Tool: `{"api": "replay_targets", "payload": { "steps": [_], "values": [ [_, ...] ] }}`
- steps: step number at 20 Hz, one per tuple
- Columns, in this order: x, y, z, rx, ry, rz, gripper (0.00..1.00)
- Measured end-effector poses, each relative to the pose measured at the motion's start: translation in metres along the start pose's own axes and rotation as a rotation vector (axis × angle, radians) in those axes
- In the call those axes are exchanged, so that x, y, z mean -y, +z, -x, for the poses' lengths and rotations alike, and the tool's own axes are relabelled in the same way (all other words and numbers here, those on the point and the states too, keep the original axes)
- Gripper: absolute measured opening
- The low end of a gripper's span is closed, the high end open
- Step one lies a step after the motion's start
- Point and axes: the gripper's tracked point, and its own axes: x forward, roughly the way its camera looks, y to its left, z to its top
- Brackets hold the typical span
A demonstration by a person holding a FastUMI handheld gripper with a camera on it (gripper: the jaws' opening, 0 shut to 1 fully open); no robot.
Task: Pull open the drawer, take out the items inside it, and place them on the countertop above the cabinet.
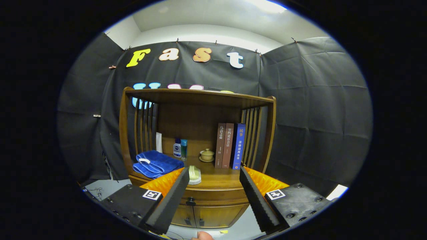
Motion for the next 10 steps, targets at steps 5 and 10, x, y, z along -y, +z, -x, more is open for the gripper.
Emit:
{"api": "replay_targets", "payload": {
  "steps": [5, 10],
  "values": [
    [-0.0002, -0.0055, 0.0007, -0.004, -0.002, 0.003, 0.98],
    [-0.0028, -0.0013, -0.0006, 0.007, 0.001, 0.003, 0.98]
  ]
}}
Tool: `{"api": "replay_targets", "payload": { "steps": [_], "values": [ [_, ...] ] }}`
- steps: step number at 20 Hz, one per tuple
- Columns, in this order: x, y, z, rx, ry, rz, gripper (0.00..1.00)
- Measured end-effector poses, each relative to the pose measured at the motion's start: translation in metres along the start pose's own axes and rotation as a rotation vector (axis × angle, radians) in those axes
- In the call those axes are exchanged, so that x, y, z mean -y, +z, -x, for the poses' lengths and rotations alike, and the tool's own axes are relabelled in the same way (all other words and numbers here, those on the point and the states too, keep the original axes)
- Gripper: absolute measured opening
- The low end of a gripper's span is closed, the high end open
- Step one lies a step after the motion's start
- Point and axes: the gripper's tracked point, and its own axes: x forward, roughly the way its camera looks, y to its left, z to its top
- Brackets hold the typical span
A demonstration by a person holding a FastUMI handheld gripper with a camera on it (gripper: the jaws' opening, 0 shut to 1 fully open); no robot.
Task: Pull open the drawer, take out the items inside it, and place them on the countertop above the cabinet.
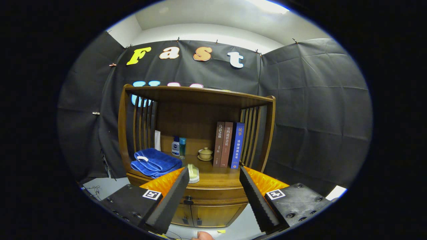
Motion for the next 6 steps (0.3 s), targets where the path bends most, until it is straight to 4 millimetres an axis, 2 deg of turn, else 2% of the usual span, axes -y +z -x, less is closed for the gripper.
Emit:
{"api": "replay_targets", "payload": {
  "steps": [6],
  "values": [
    [0.0018, -0.0038, 0.0003, -0.005, -0.006, 0.003, 0.98]
  ]
}}
